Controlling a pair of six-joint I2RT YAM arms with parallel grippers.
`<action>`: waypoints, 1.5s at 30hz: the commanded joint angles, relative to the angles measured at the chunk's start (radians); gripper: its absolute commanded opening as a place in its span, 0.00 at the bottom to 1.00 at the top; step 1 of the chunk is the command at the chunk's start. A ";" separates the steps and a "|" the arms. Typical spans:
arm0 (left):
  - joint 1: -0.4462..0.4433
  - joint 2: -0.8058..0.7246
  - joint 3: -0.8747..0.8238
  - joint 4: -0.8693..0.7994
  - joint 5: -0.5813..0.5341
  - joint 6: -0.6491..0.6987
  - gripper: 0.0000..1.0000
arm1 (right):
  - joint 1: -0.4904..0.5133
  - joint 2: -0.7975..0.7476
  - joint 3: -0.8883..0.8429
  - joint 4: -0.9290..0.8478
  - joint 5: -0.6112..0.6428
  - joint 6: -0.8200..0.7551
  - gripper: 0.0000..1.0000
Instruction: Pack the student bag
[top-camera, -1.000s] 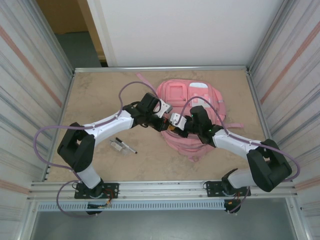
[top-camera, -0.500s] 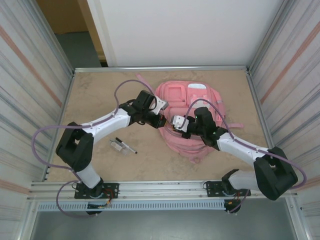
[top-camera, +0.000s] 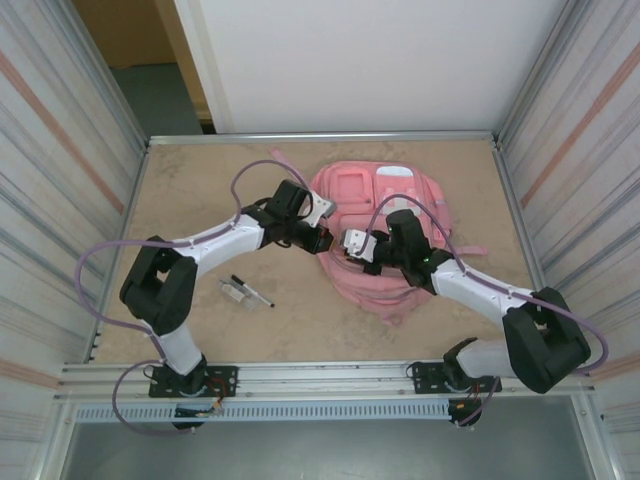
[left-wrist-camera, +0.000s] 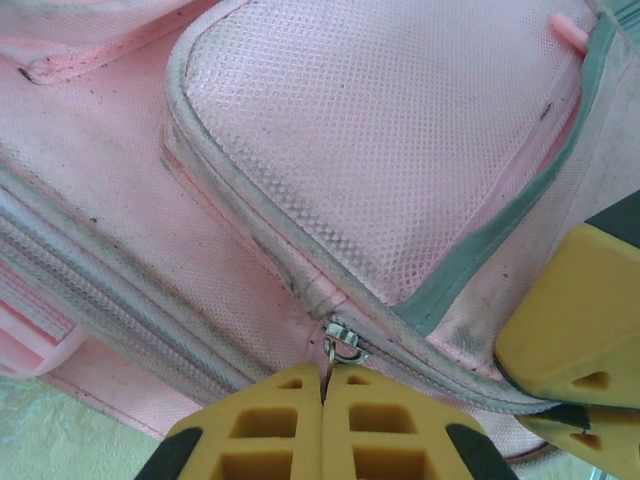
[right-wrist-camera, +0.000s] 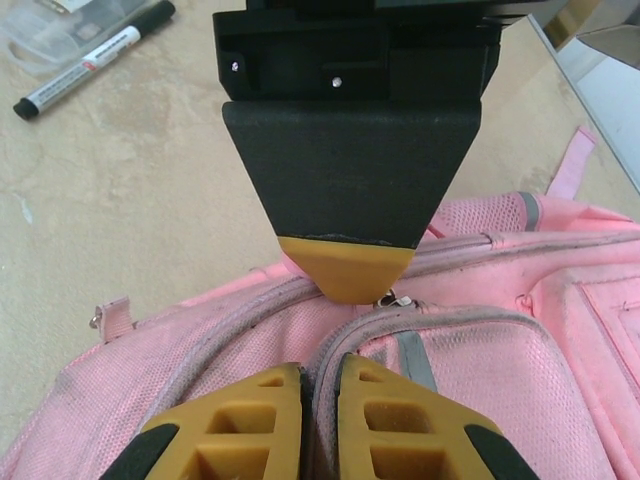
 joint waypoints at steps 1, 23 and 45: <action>0.121 0.010 -0.063 0.123 -0.283 -0.036 0.00 | 0.026 0.000 0.062 -0.070 -0.162 0.014 0.34; 0.089 -0.282 -0.146 0.128 -0.093 0.020 0.35 | -0.090 -0.104 0.278 -0.508 0.267 1.206 0.99; 0.354 -0.618 -0.208 -0.368 -0.329 -0.316 0.66 | 0.422 0.441 0.773 -0.681 0.160 0.962 0.78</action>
